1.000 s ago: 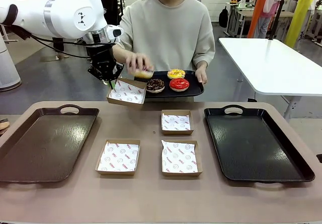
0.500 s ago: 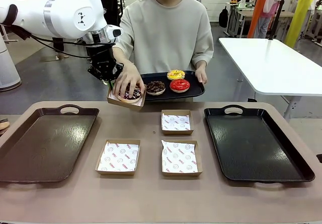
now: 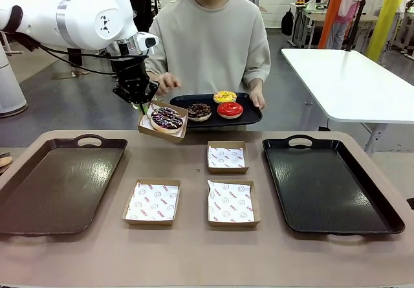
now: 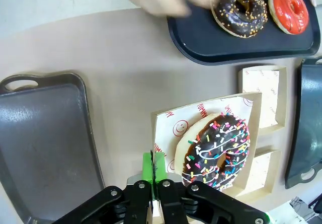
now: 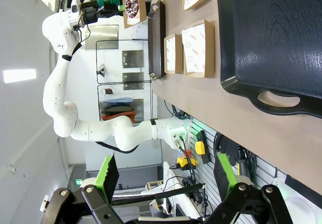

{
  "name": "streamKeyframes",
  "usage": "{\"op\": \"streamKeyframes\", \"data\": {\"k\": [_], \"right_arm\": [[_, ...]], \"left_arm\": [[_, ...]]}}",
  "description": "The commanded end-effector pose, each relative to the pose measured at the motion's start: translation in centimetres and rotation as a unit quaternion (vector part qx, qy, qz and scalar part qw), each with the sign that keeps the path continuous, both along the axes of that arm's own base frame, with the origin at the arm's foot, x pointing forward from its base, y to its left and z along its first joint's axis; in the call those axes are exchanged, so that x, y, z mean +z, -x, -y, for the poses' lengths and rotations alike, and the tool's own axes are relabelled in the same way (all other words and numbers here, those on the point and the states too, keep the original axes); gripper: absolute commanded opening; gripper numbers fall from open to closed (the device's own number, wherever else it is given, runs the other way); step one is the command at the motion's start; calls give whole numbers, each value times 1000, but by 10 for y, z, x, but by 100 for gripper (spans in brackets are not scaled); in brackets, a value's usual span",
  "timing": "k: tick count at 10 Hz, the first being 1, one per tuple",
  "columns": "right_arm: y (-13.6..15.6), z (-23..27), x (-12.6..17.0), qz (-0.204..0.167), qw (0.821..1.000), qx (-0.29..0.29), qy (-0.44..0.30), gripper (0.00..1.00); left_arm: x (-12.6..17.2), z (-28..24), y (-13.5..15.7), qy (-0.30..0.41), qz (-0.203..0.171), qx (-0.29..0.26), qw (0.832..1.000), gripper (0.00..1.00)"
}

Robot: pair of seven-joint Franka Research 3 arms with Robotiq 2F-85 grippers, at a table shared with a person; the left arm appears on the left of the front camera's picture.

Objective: Individually package the donuts and arrange them on the tray.
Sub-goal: Place the picked Paper togo box on the Handle tray while simultaneously picking up another Paper togo box from the table with the other hand.

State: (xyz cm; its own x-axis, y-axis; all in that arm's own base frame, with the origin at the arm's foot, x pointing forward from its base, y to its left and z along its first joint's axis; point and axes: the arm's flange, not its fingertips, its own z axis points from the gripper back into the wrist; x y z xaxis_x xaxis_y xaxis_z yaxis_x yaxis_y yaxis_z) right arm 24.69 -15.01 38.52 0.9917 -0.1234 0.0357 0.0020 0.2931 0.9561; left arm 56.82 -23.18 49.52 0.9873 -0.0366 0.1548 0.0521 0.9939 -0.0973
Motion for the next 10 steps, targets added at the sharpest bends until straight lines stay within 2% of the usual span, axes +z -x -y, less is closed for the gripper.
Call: {"op": "streamKeyframes", "data": {"k": [1,5,7,10], "right_arm": [[0,0,1,1,1000,1,-4,100],[0,0,0,0,1000,0,0,100],[-38,-32,38,-2,998,-20,62,100],[-124,-84,88,-37,985,-66,156,100]], "left_arm": [[3,-2,1,-1,4,1,1000,0],[0,0,0,0,0,0,1000,1],[13,-23,-2,2,-7,-21,1000,1],[32,-72,17,-2,-8,-36,999,1]]}}
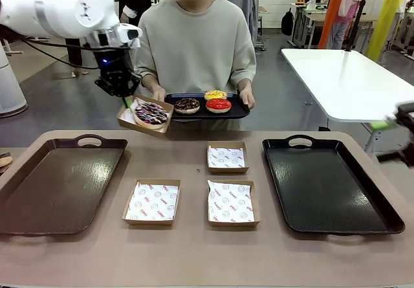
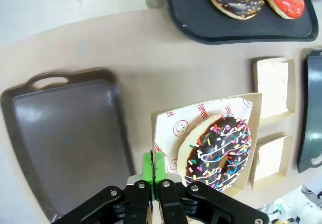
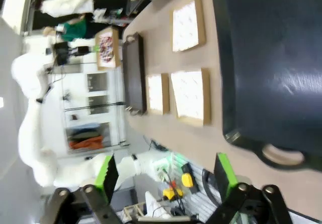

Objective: Individually package the donuts and arrange them on the tray.
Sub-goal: Place the picked Paper togo box on the Handle tray while simultaneously picking up another Paper togo box from the table with the other hand.

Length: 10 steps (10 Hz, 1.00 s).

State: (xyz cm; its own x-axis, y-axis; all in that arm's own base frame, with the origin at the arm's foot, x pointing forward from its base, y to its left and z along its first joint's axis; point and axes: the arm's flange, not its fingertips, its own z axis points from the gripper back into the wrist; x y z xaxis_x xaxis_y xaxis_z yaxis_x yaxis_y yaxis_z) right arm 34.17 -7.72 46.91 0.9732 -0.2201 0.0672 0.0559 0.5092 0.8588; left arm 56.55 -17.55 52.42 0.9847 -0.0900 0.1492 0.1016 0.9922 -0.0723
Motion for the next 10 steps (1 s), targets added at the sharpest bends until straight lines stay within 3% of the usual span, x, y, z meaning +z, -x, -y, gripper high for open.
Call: {"op": "streamKeyframes", "data": {"k": [1,3,7,10], "right_arm": [[-54,-34,14,-43,997,-19,60,100],[-99,-91,27,-50,988,-24,144,100],[-145,-187,16,-27,960,-3,279,100],[-144,-228,-5,-26,948,18,318,100]], "left_arm": [[2,-28,22,10,-13,-6,1000,1],[-1,-53,34,11,-18,3,1000,1],[-22,-107,57,18,-18,30,999,1],[-38,-140,70,34,-17,30,999,1]]}}
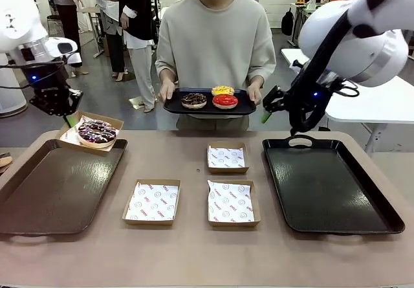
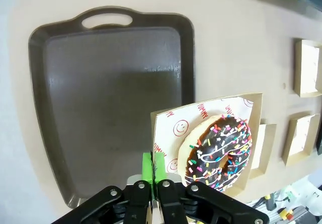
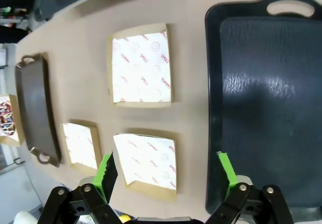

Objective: Individually package the donuts and arrange them on the tray.
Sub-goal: Place the picked Paper togo box on the Handle tray while simultaneously picking up another Paper togo box from the table with the other hand.

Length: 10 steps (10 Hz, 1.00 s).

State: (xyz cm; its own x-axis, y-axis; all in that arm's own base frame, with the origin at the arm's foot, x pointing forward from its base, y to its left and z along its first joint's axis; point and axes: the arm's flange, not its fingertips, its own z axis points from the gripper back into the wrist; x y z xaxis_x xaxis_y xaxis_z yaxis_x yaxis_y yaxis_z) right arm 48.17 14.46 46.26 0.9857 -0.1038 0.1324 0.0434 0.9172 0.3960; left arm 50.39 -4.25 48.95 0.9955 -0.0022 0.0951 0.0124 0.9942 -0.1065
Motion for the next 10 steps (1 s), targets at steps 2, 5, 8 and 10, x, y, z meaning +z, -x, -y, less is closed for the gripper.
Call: {"op": "streamKeyframes", "data": {"k": [2,5,8,10], "right_arm": [[-6,-8,-10,-11,1000,-5,13,100],[0,-8,-10,-10,1000,6,7,100],[0,-8,-10,-10,1000,6,7,100],[0,-8,-10,-10,1000,6,7,100]], "left_arm": [[-8,-10,8,8,9,-16,1000,1],[-8,-10,5,-1,-1,-5,1000,1],[-8,-10,5,-1,-1,-5,1000,1],[-8,-10,5,-1,-1,-5,1000,1]]}}
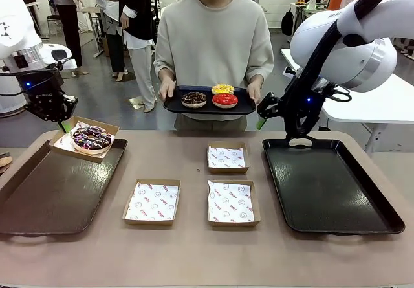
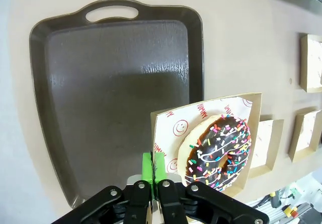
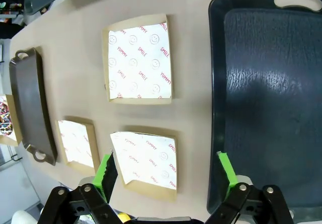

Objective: Individually package the donuts and arrange them on the tray.
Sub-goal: Place the picked Paper togo box on the Handle tray while simultaneously picking up another Paper togo box from the table with the other hand.

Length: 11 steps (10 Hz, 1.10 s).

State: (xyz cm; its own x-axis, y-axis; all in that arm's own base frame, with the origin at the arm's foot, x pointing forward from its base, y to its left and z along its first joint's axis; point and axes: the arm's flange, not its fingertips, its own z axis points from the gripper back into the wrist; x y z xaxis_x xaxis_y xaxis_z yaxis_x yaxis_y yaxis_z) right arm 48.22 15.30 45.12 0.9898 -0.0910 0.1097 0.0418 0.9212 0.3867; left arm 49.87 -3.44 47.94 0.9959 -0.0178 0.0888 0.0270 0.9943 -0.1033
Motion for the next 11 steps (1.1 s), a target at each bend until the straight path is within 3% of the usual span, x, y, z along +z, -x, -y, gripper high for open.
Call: {"op": "streamKeyframes", "data": {"k": [1,2,4,6,9,11], "right_arm": [[0,0,0,0,1000,0,0,100],[1,-7,-5,16,999,18,34,100],[-14,-31,-13,8,996,15,92,100],[-48,-54,-20,-4,991,1,130,100],[-100,-91,-42,-26,987,-2,157,100],[-118,-112,-52,-30,987,0,155,100]], "left_arm": [[0,0,0,0,0,0,1000,1],[-7,0,-9,-10,5,-32,999,1],[-20,-4,-14,-35,13,-55,998,1],[-33,-6,-13,-61,13,-69,996,1],[-51,-18,-25,-58,5,-67,996,1],[-56,-28,-33,-36,3,-48,998,1]]}}
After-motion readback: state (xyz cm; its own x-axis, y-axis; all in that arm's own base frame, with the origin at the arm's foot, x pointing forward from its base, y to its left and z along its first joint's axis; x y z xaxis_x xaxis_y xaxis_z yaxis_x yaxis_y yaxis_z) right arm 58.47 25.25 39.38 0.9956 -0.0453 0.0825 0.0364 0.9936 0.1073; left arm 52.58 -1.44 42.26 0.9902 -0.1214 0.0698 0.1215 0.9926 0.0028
